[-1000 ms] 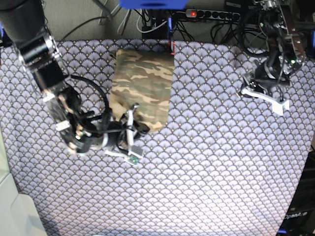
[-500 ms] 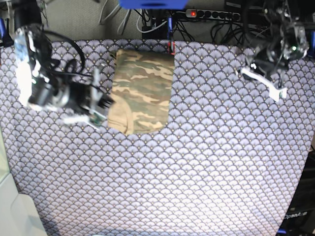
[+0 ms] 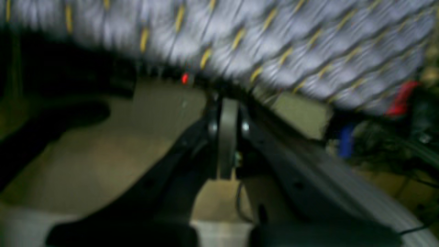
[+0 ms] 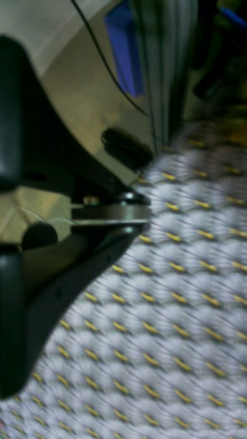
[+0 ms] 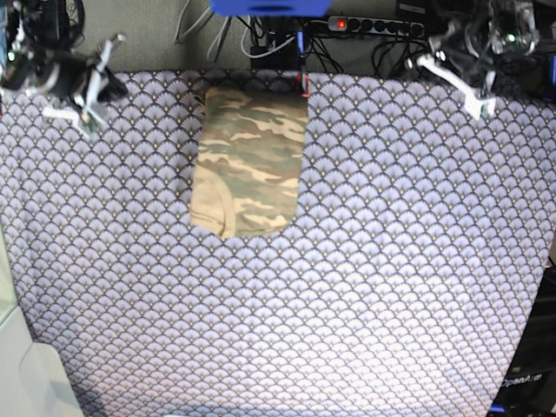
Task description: Fold the T-shirt properly
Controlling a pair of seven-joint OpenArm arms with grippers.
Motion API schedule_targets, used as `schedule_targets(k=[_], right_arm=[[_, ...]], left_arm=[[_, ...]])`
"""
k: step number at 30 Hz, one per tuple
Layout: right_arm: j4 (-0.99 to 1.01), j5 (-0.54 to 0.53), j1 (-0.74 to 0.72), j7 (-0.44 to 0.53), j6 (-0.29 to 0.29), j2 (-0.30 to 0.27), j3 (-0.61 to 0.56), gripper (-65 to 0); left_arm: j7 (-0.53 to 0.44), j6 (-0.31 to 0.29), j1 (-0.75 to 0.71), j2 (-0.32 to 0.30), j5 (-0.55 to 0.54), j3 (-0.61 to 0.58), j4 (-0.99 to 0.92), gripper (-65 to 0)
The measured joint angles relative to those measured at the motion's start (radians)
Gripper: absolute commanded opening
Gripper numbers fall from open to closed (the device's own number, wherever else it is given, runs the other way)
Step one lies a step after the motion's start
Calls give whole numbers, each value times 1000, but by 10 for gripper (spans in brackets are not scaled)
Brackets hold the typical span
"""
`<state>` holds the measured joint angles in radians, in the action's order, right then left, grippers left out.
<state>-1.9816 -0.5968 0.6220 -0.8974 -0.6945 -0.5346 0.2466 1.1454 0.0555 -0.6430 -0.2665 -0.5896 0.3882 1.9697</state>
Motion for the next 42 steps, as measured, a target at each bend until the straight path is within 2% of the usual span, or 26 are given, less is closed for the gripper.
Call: schedule_targets(k=[3, 5, 6, 10, 12, 15, 18, 24, 25, 28, 31, 33, 39, 42], right_arm=[[3, -2, 124, 100, 1, 4, 61, -650], [5, 50, 209, 182, 3, 10, 99, -650], [6, 98, 249, 217, 2, 29, 120, -650], [50, 325, 321, 330, 0, 185, 178, -650], [90, 423, 320, 378, 1, 248, 196, -650], [186, 517, 304, 464, -4, 336, 235, -650], [291, 616, 259, 512, -1, 397, 290, -650], [655, 710, 154, 749, 0, 399, 317, -650], [719, 756, 129, 775, 3, 401, 316, -650], [937, 819, 40, 875, 2, 401, 317, -650], [1166, 888, -51, 999, 4, 397, 318, -650], [1284, 916, -90, 1062, 2, 394, 316, -650], [1690, 1039, -273, 1199, 10, 343, 315, -650], [1878, 1044, -381, 1269, 16, 324, 313, -650]], left_arm=[[-130, -4, -38, -6, -10, -1, 2, -646], [-192, -3, -80, -13, 1, -17, 0, -646], [-210, -1, -101, -16, 42, -46, -7, -646], [-325, -13, -127, 4, 217, -210, -99, -646], [-402, -11, -127, 19, 273, -247, -161, -646], [-486, -13, -133, 29, 319, -277, -261, -646], [-538, -76, -133, 32, 319, -305, -332, -646], [-708, -121, -93, 23, 327, -325, -535, -646], [-736, -124, -76, 23, 327, -339, -582, -646], [-843, -131, 2, 28, 328, -402, -772, -646], [-1023, -131, 68, 28, 437, -478, -977, -646], [-1095, -130, 97, 39, 478, -503, -1087, -646], [-1271, -134, 275, 98, 484, -512, -1510, -646], [-1385, -182, 384, 113, 481, -508, -1731, -646]])
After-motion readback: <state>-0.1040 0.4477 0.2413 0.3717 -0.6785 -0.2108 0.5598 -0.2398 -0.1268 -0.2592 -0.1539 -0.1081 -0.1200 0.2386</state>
